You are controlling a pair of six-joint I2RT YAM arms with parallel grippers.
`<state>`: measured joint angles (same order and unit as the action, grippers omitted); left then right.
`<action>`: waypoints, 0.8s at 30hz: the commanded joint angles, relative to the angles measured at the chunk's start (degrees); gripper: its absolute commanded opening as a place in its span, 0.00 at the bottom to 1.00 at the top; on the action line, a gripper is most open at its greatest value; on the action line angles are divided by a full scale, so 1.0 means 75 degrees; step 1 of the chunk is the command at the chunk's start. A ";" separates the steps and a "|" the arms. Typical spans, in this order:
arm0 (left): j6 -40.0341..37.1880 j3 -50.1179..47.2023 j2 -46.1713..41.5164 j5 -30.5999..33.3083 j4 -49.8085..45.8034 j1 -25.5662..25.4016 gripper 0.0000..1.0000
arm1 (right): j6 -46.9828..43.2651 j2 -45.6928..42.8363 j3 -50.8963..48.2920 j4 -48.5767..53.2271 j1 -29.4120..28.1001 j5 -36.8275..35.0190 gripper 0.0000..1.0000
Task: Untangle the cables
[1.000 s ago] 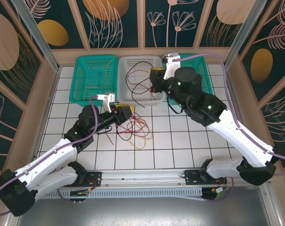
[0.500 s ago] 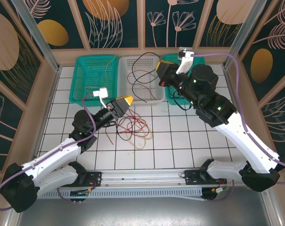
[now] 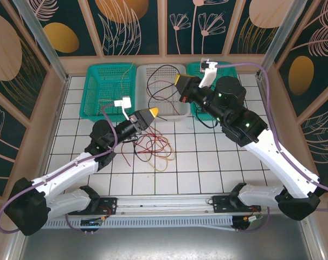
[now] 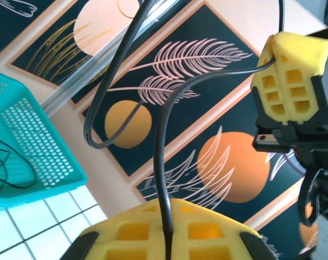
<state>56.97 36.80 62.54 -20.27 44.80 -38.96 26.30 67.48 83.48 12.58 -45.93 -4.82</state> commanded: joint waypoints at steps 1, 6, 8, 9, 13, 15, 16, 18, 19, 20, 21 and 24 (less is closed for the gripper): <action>-0.0972 0.0451 -0.0187 0.0206 -0.1032 0.0027 0.00 | -0.0056 0.0102 0.0179 -0.0058 0.0089 -0.0062 0.00; -0.2545 0.0978 -0.0324 0.0291 -0.3066 0.0027 0.00 | -0.0436 0.0614 0.0949 0.0912 0.0136 -0.0142 0.00; -0.3051 0.1183 -0.0312 0.0283 -0.3728 0.0016 0.00 | -0.0548 0.0810 0.1194 0.1164 0.0136 -0.0143 0.00; -0.3284 0.1228 -0.0334 0.0218 -0.3951 0.0021 0.00 | -0.0587 0.0893 0.1311 0.1263 0.0136 -0.0143 0.00; -0.4008 0.1437 -0.0299 0.0148 -0.4649 -0.0035 0.00 | -0.0627 0.1106 0.1570 0.1421 0.0136 -0.0031 0.00; -0.4602 0.1760 -0.0094 0.0185 -0.5277 -0.0275 0.00 | -0.0625 0.1220 0.1691 0.1495 0.0104 0.0056 0.00; -0.4901 0.1947 0.0057 0.0274 -0.5604 -0.0440 0.00 | -0.0613 0.1263 0.1742 0.1519 0.0089 0.0077 0.00; -0.5491 0.2335 0.0431 0.0449 -0.6275 -0.0773 0.00 | -0.0601 0.1369 0.1859 0.1585 0.0060 0.0123 0.00; -0.5633 0.2448 0.0568 0.0464 -0.6458 -0.0875 0.00 | -0.0590 0.1419 0.1924 0.1623 0.0043 0.0136 0.00; -0.5743 0.2486 0.0725 0.0453 -0.6581 -0.0947 0.00 | -0.0578 0.1480 0.1982 0.1645 0.0031 0.0160 0.00; -0.5810 0.2478 0.0814 0.0453 -0.6645 -0.0985 0.00 | -0.0578 0.1517 0.2027 0.1668 0.0009 0.0184 0.00; -0.5963 0.2673 0.1014 0.0580 -0.6766 -0.1074 0.00 | -0.0589 0.1635 0.2174 0.1741 -0.0114 0.0180 0.00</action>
<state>17.04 54.43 69.10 -16.99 -0.01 -46.54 22.83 79.09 97.19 25.52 -45.91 -4.05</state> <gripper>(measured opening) 0.049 0.045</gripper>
